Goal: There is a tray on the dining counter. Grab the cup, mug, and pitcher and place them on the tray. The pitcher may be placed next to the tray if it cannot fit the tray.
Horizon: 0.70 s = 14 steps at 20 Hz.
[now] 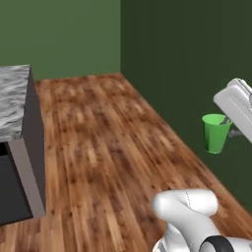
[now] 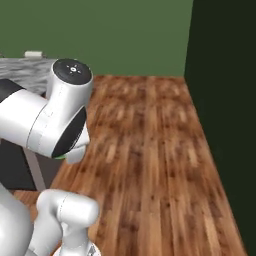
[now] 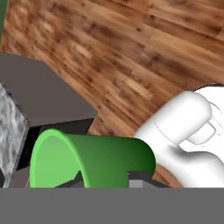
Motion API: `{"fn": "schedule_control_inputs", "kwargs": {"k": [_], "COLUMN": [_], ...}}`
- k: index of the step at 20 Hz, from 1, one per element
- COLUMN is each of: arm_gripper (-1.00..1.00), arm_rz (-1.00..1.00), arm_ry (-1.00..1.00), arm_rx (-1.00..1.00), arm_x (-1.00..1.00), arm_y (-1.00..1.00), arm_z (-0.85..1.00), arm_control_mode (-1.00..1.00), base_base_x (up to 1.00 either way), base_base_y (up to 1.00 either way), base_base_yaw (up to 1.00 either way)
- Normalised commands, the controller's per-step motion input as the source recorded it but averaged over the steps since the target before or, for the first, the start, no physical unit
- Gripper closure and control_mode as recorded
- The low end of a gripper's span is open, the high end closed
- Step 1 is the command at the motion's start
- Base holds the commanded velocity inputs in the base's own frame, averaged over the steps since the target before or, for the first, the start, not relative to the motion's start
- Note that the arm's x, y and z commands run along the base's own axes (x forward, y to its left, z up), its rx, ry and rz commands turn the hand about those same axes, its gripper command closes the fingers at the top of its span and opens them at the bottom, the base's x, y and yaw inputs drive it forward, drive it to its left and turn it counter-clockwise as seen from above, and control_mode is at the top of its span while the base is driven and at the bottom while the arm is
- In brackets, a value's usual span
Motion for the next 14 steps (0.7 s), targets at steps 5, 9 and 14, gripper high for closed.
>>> {"fn": "schedule_control_inputs", "kwargs": {"k": [5,9,14], "arm_gripper": [1.00,1.00,1.00], "arm_rz": [0.00,0.00,0.00], "arm_ry": [0.00,0.00,0.00], "arm_rx": [0.00,0.00,0.00], "arm_x": [0.00,0.00,0.00], "arm_y": [0.00,0.00,0.00], "arm_z": [0.00,0.00,0.00], "arm_control_mode": [1.00,1.00,1.00], "base_base_x": [0.62,0.54,0.43], "base_base_y": [0.00,0.00,0.00], "base_base_yaw": [0.36,0.75,0.73]}}
